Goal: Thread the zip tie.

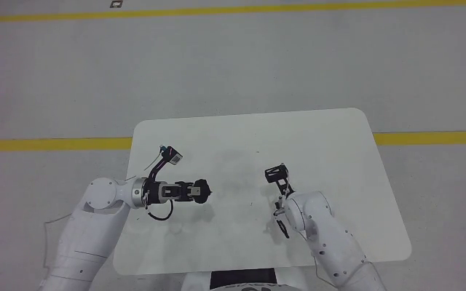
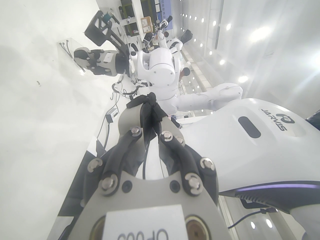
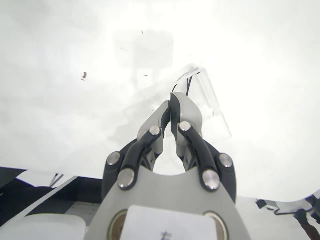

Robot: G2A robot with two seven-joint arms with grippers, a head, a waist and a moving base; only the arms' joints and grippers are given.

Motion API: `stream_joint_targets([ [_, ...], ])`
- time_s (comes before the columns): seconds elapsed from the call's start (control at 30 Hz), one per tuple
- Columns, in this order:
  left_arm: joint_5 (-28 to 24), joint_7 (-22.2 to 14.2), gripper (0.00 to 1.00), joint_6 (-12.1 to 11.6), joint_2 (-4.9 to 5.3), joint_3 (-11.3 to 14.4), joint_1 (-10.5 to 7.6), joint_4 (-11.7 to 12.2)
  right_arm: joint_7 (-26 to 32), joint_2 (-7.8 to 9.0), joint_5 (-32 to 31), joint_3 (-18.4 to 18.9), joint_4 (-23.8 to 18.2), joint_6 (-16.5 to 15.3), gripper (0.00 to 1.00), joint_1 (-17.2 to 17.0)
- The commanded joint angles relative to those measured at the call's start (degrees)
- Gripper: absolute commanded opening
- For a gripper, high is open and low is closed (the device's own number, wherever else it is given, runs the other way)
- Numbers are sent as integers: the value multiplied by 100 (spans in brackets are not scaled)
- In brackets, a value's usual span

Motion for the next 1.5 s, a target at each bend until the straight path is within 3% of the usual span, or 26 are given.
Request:
stream_joint_targets([
  [0.0, 0, 0, 0, 0, 0, 0, 0, 0, -31, 15, 166, 159, -178, -27, 0, -76],
  [0.23, 0, 0, 0, 0, 0, 0, 0, 0, -392, 68, 1070, 838, -889, -78, 0, -498],
  [0.43, 0, 0, 0, 0, 0, 0, 0, 0, -679, 108, 1687, 1231, -1130, -204, 0, -788],
  [0.6, 0, 0, 0, 0, 0, 0, 0, 0, -1069, 116, 2616, 1572, -1290, -234, 0, -997],
  [0.9, 0, 0, 0, 0, 0, 0, 0, 0, -1158, 114, 2726, 1599, -1295, -230, 0, -1012],
  [1.07, 0, 0, 0, 0, 0, 0, 0, 0, -2134, 71, 3693, 1713, -1431, -31, 0, -1275],
  [1.17, 0, 0, 0, 0, 0, 0, 0, 0, -2874, 44, 4438, 1835, -1635, -110, 0, -1568],
  [1.3, 0, 0, 0, 0, 0, 0, 0, 0, -3897, 1, 5347, 1859, -1822, -385, 0, -2012],
  [1.47, 0, 0, 0, 0, 0, 0, 0, 0, -4811, -17, 5505, 1479, -1910, -908, 0, -2512],
])
